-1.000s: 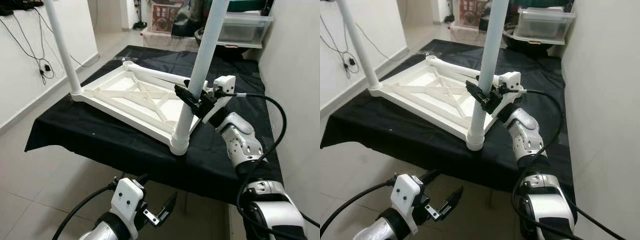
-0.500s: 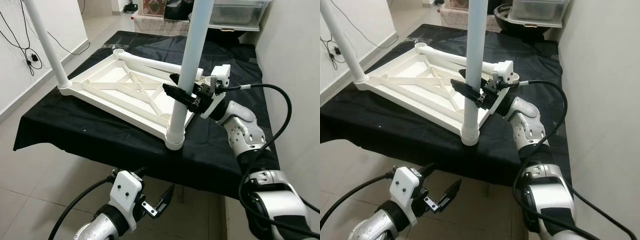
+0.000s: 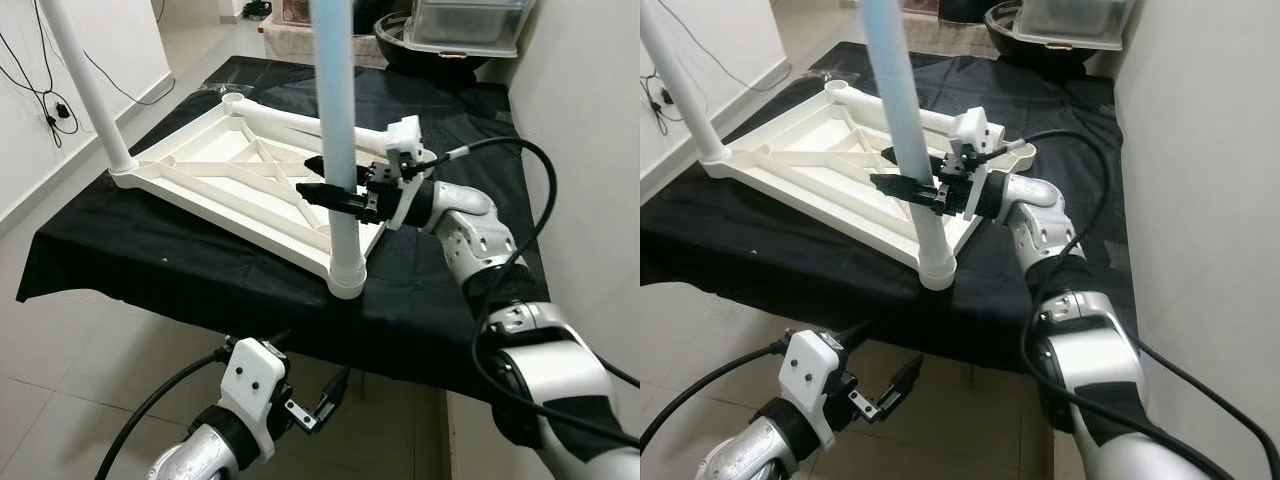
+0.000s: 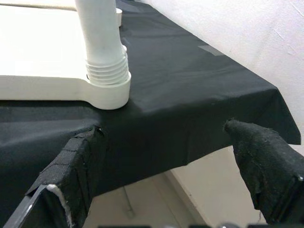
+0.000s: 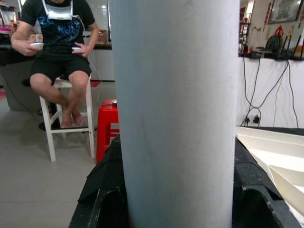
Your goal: Building children table
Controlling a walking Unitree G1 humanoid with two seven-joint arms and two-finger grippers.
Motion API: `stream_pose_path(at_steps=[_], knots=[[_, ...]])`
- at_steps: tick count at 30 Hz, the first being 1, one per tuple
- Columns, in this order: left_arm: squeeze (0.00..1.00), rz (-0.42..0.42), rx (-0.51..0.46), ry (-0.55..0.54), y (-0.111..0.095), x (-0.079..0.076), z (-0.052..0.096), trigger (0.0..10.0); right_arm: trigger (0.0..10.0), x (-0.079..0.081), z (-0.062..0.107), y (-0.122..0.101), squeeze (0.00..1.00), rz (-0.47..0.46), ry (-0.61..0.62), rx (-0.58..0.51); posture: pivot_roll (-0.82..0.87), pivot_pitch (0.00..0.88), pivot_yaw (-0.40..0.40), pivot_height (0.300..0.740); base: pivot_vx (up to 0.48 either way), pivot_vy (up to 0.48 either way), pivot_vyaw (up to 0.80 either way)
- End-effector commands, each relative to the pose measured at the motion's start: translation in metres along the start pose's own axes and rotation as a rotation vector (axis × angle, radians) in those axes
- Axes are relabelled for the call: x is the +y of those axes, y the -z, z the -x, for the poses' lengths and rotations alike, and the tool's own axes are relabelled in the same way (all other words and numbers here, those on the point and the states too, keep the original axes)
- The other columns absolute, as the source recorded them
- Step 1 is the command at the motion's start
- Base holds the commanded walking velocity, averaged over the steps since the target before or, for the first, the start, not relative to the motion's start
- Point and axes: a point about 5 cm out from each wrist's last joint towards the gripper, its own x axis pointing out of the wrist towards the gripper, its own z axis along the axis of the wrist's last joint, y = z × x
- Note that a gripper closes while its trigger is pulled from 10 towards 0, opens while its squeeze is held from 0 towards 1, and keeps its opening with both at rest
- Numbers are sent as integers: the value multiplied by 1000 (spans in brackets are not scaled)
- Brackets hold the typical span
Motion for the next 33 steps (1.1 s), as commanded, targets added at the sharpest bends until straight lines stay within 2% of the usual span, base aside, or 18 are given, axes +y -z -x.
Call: stream_pose_path(at_steps=[1,5,8,13,15,20,23,33], knots=[[0,2,11,2,0,-2,3,10000,0,18,-1,64,0,-249,1,148,120,210,-58,740,0,0,0],[0,2,9,-2,-1,-2,3,10000,0,9,-5,60,0,-246,130,102,123,216,-61,740,0,0,0],[0,2,8,-3,-2,-2,3,10000,0,6,-3,55,0,-294,151,34,124,216,-61,740,0,0,0],[0,1,8,-3,-2,-2,2,10000,0,6,0,51,0,-352,88,-23,125,214,-62,740,0,0,0],[0,-1,8,-2,-2,-3,2,10000,0,9,1,51,0,-351,26,-24,126,214,-61,740,0,0,0],[0,-2,8,-1,-3,-3,2,10000,0,10,1,51,0,-347,9,-21,126,214,-61,740,0,0,0],[0,-3,8,-2,-3,-3,2,10000,0,18,0,55,0,-368,-102,-8,127,214,-62,740,0,0,0],[0,-5,9,-6,-4,-2,2,10000,0,23,-2,62,0,-366,-139,31,130,219,-66,740,0,0,0]])
